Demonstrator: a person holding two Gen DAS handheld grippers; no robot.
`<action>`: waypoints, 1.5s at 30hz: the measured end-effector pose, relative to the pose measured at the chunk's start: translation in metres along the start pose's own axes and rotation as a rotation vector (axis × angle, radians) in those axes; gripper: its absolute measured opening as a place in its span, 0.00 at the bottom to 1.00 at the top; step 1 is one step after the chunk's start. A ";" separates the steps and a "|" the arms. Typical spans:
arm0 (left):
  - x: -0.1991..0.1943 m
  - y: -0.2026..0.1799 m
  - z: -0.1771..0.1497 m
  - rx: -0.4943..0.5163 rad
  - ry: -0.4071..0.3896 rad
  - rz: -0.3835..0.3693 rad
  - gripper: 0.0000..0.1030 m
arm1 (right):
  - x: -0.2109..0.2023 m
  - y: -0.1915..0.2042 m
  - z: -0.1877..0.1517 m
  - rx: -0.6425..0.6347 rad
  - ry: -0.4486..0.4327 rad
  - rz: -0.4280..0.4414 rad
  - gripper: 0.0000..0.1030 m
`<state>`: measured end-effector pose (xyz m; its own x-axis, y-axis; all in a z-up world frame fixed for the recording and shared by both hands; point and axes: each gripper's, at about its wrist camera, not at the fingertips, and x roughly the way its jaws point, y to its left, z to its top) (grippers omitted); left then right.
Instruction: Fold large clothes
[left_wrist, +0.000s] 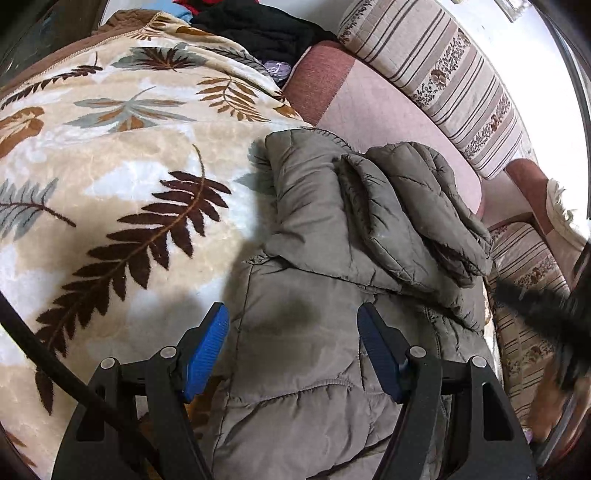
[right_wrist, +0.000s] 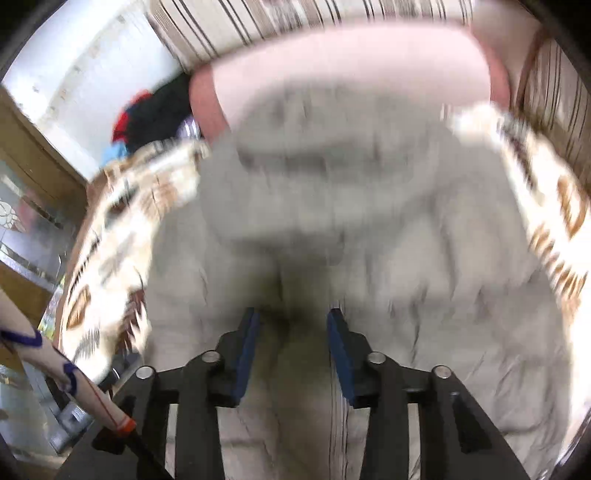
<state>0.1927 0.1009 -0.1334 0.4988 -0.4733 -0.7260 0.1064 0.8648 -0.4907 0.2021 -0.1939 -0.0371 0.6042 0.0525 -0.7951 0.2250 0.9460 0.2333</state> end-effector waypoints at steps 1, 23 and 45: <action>0.000 -0.001 -0.001 0.001 0.003 0.001 0.69 | 0.000 0.005 0.007 -0.013 -0.032 -0.023 0.53; 0.007 0.001 0.000 0.015 0.011 0.072 0.69 | 0.083 0.044 0.007 -0.167 -0.010 -0.165 0.57; -0.051 -0.013 -0.047 0.120 -0.003 0.100 0.77 | -0.108 -0.198 -0.108 0.013 0.015 -0.235 0.85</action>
<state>0.1254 0.1056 -0.1130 0.5145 -0.3832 -0.7671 0.1576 0.9216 -0.3546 0.0099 -0.3524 -0.0575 0.5229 -0.1640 -0.8365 0.3679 0.9286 0.0479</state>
